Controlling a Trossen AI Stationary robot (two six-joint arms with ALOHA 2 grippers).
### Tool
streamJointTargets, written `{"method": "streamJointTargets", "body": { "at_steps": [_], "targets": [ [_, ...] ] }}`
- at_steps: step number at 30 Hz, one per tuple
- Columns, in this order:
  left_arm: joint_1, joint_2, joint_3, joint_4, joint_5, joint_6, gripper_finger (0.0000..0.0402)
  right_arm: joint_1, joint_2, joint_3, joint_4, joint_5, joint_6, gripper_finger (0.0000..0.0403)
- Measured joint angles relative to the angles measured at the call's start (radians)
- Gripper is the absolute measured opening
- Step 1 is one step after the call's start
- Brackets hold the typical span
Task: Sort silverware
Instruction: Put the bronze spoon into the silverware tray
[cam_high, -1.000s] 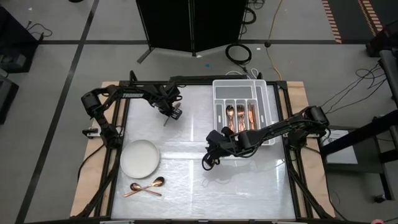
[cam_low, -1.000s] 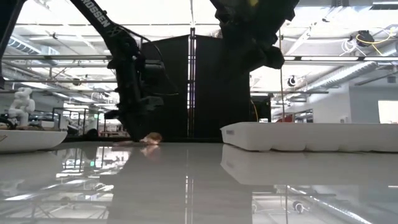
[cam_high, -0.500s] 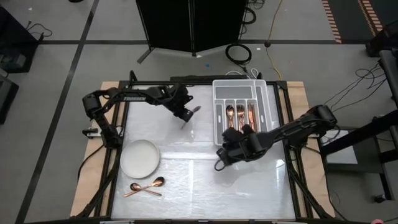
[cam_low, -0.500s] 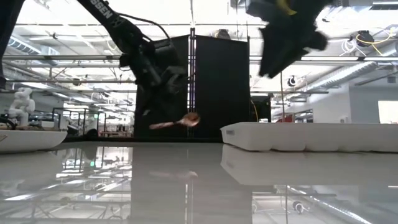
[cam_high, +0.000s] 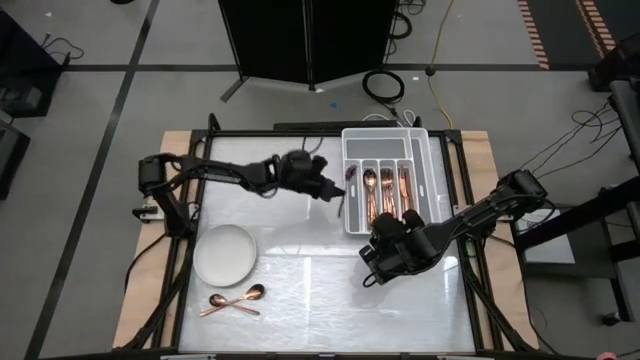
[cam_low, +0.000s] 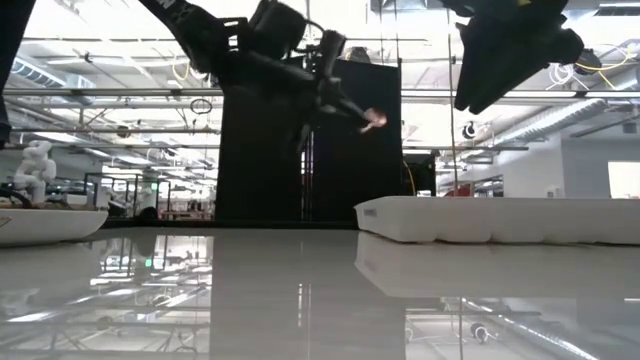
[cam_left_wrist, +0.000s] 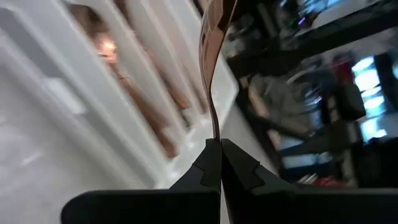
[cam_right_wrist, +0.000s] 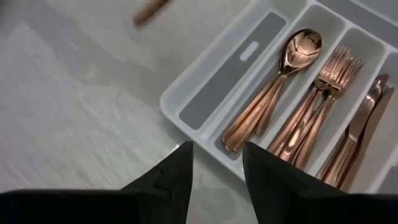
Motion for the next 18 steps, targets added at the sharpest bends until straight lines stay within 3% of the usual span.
{"method": "streamJointTargets", "body": {
  "at_steps": [7,12,18],
  "targets": [
    [-0.06,0.186,-0.005,0.219,-0.149,-0.241,0.0,0.0,0.0,0.0,0.021,-0.002,0.0,0.0132],
    [-0.03,0.341,0.036,0.465,-0.165,-0.383,0.0,0.015,0.0,0.0,0.03,-0.003,0.0,0.0132],
    [-0.028,0.438,0.17,0.39,-0.149,-0.39,0.0,0.019,0.0,0.0,0.029,-0.004,0.0,0.0132]
  ]
}}
